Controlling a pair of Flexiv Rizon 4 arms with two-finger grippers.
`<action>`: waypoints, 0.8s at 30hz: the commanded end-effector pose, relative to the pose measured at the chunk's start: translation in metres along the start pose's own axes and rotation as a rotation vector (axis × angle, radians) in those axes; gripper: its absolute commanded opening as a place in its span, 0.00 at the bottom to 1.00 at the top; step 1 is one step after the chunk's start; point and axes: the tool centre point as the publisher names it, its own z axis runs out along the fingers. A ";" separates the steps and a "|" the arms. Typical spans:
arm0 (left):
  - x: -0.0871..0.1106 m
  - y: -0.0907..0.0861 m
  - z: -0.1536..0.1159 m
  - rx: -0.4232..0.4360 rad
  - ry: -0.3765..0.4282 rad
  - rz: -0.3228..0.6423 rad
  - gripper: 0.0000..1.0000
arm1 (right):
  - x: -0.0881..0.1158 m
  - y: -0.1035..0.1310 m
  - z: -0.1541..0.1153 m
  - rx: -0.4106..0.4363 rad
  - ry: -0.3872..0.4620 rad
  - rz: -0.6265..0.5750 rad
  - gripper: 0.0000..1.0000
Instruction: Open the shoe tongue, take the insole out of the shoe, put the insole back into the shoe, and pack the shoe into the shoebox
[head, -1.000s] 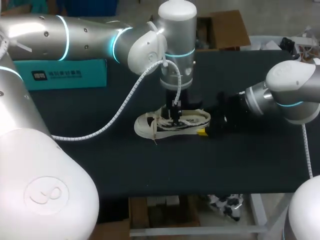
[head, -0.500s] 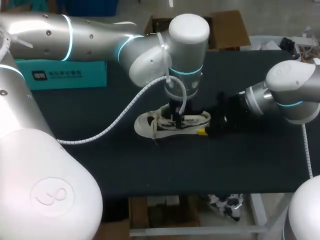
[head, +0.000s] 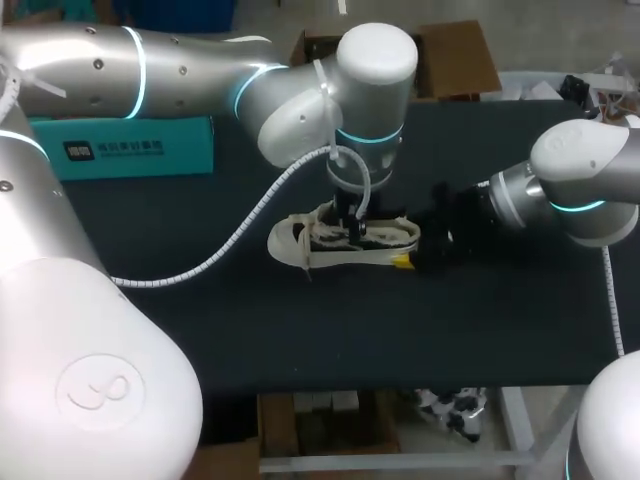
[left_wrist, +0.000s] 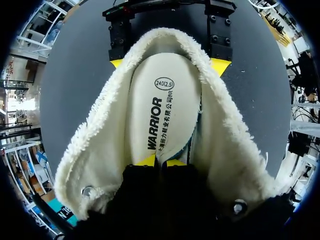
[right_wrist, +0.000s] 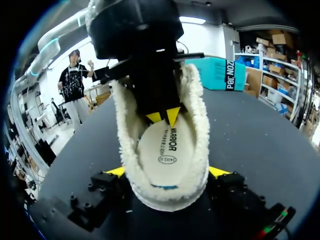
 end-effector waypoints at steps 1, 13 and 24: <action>-0.034 0.007 0.089 0.040 0.025 0.030 0.00 | 0.001 -0.007 0.005 -0.002 0.008 -0.001 0.00; -0.022 0.014 -0.001 0.305 0.198 0.184 0.00 | 0.001 -0.007 0.005 -0.002 0.008 -0.001 0.00; -0.006 0.010 -0.053 0.424 0.223 0.254 0.00 | 0.001 -0.007 0.005 -0.002 0.008 -0.001 0.00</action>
